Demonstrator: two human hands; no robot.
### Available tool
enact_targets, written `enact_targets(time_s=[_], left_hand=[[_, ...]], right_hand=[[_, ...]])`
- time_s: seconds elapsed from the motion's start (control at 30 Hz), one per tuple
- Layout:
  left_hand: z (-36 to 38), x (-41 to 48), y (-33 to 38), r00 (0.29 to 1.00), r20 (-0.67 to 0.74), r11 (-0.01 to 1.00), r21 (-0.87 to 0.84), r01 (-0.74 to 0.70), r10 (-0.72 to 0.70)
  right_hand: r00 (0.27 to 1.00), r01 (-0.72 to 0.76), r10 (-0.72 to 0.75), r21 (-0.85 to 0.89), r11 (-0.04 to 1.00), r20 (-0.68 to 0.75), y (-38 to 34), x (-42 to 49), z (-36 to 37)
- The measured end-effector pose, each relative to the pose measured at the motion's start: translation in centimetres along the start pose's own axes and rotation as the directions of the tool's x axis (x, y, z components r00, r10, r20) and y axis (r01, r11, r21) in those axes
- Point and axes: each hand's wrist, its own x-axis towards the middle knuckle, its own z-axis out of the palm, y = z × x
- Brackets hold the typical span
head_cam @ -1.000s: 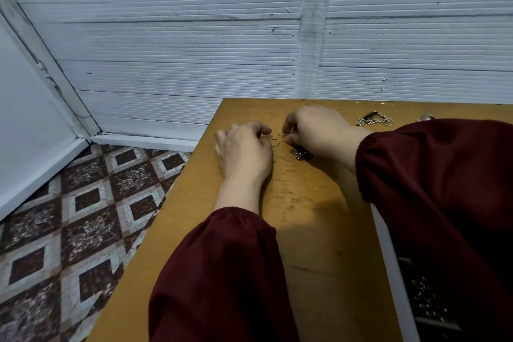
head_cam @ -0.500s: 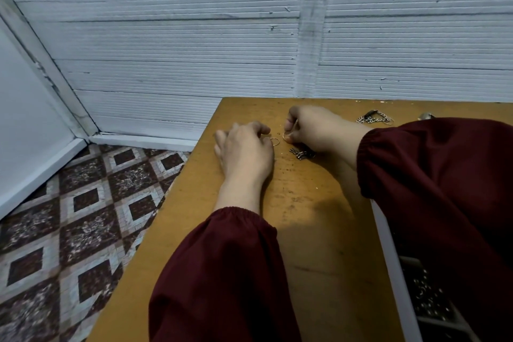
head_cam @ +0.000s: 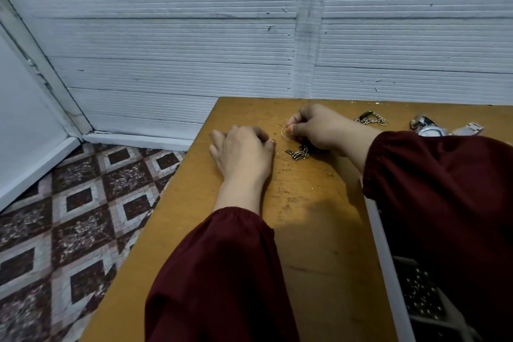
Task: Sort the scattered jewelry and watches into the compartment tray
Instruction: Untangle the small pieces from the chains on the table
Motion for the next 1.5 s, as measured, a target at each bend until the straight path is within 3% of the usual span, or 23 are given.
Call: enact_targets(time_s=[0.7,0.97,1.13,1.3,1.5], left_hand=[[0.5,1.3,0.9,0.986,0.164,1.0,0.027,0.005,-0.01],[0.2,1.0,0.4,0.992,0.075,0.98,-0.18,-0.089,0.104],[0.6,0.2,-0.1,0.994,-0.018,0.964,-0.243,-0.106,0.105],[0.3,-0.6,-0.2,0.999,-0.042,0.835,-0.549,-0.017,-0.007],[-0.3,-2.6,0.7,0.998,-0.02,0.708,-0.705,0.023,-0.052]], right_hand=[[0.999,0.035,-0.035,-0.015,0.999,-0.006,0.2,-0.1,0.1],[1.0,0.017,-0.017,0.005,1.0,-0.01,0.1,-0.4,0.1],[0.999,0.03,-0.029,0.028,0.999,-0.034,-0.3,-1.0,0.1],[0.99,0.069,-0.051,0.134,0.989,-0.129,-0.6,-3.2,0.1],[0.964,0.166,-0.125,0.161,0.973,-0.236,-1.0,-7.3,-1.5]])
